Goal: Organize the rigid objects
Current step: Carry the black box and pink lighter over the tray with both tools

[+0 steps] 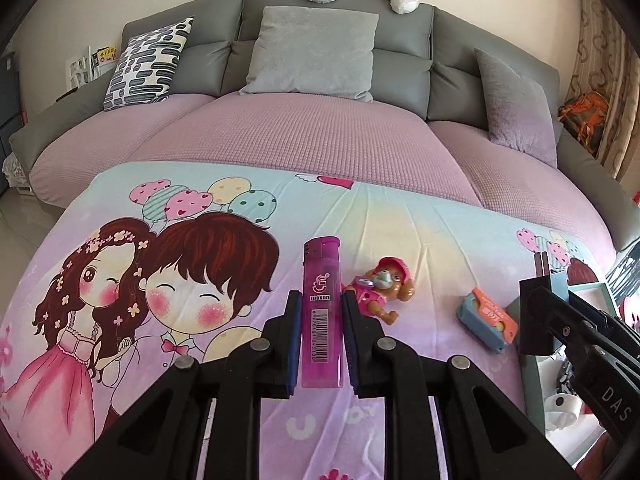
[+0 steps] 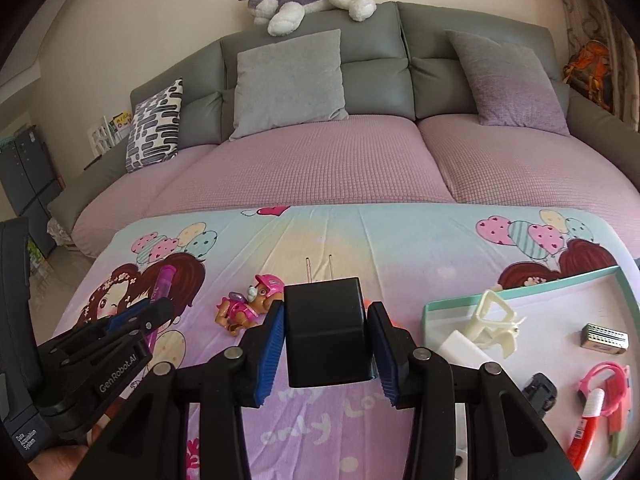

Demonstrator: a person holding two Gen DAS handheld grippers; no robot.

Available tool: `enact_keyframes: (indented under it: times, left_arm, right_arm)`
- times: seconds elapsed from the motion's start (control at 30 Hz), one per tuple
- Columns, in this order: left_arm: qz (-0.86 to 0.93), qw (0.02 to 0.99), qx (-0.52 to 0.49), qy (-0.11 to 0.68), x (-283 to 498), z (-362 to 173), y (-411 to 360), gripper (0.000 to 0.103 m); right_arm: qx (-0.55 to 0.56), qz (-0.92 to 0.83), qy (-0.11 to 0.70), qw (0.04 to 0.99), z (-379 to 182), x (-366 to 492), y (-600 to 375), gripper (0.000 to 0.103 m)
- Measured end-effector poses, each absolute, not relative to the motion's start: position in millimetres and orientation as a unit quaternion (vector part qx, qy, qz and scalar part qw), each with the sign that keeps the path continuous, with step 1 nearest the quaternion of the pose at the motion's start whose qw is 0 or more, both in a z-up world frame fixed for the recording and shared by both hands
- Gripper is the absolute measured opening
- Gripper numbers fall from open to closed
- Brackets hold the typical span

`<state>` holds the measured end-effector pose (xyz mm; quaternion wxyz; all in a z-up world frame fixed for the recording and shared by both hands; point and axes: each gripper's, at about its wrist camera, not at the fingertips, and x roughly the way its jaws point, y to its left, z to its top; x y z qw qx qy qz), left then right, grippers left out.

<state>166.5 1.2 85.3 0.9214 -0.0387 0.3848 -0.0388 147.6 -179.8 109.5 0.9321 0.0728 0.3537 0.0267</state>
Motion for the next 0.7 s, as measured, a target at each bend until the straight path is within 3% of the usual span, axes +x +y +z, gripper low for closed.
enact_keyframes:
  times: [0.7]
  left_arm:
    - [-0.190,0.910,0.021,0.368,124.1,110.2,-146.6,0.020]
  right_arm:
    - [0.154,-0.140,0.376,0.903,96.8,94.6,-326.4,0.044]
